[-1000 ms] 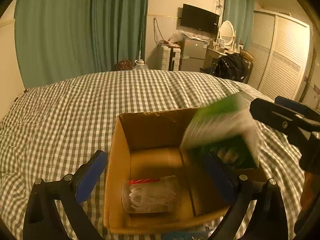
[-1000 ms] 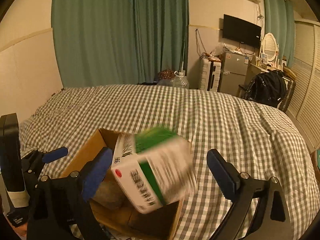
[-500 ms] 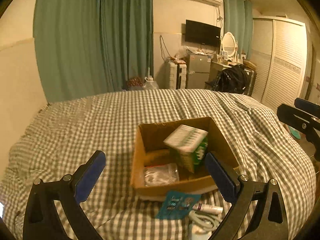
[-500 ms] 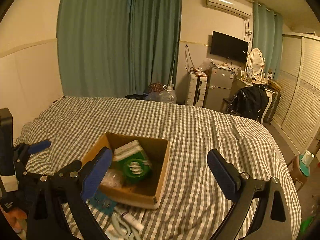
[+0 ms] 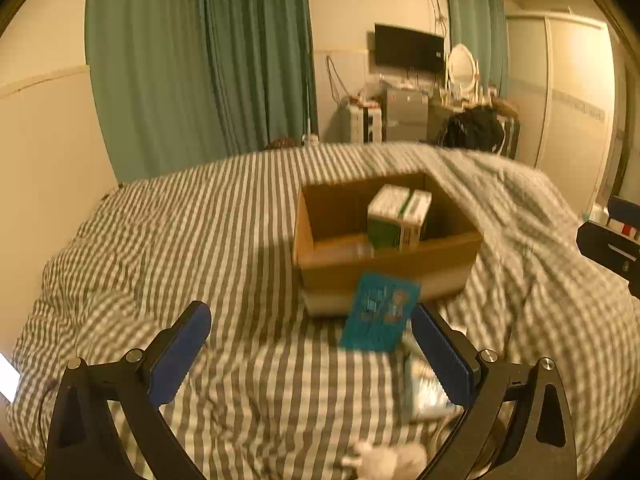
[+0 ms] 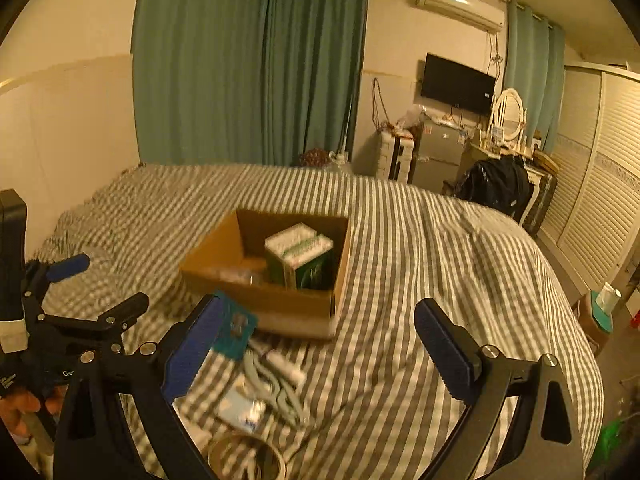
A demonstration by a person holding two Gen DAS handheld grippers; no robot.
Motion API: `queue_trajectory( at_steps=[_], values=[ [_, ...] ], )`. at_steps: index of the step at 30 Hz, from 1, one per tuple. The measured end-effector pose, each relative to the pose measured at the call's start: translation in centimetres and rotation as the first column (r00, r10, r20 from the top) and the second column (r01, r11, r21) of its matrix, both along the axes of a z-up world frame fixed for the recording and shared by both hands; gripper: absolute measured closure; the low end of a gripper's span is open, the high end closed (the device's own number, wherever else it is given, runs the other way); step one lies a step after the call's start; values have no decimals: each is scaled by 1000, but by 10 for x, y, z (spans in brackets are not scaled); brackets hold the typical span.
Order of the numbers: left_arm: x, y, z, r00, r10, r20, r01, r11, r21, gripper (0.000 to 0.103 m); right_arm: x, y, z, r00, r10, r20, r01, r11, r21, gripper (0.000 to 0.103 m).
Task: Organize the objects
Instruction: 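Grasp the white sheep figurine with the left tool while the right tool grasps the tape roll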
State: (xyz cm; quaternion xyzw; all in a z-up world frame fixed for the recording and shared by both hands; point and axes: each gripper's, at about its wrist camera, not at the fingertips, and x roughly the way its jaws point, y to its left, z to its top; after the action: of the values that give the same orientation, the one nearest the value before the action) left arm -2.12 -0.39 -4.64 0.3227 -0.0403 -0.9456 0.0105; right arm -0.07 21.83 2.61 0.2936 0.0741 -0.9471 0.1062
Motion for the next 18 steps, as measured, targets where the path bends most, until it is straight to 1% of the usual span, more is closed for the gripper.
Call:
queue_trajectory(
  at_steps=[6, 11, 15, 16, 18],
  values=[
    [23, 5, -46, 996, -24, 91, 24, 1000, 0, 0, 14, -9, -50, 995, 18, 98, -24, 998, 58, 6],
    [40, 10, -86, 978, -56, 200, 52, 998, 25, 0, 22, -9, -86, 985, 8, 170, -23, 996, 83, 6],
    [49, 18, -102, 964, -107, 244, 97, 994, 50, 0, 27, -4, -106, 976, -5, 217, -16, 995, 97, 6],
    [50, 21, -105, 960, -117, 255, 108, 993, 48, 0, 27, -3, -109, 974, -6, 226, -16, 995, 97, 6],
    [48, 29, -114, 952, -121, 281, 121, 992, 19, 0, 26, -2, -115, 970, -12, 241, -11, 995, 94, 6]
  ],
)
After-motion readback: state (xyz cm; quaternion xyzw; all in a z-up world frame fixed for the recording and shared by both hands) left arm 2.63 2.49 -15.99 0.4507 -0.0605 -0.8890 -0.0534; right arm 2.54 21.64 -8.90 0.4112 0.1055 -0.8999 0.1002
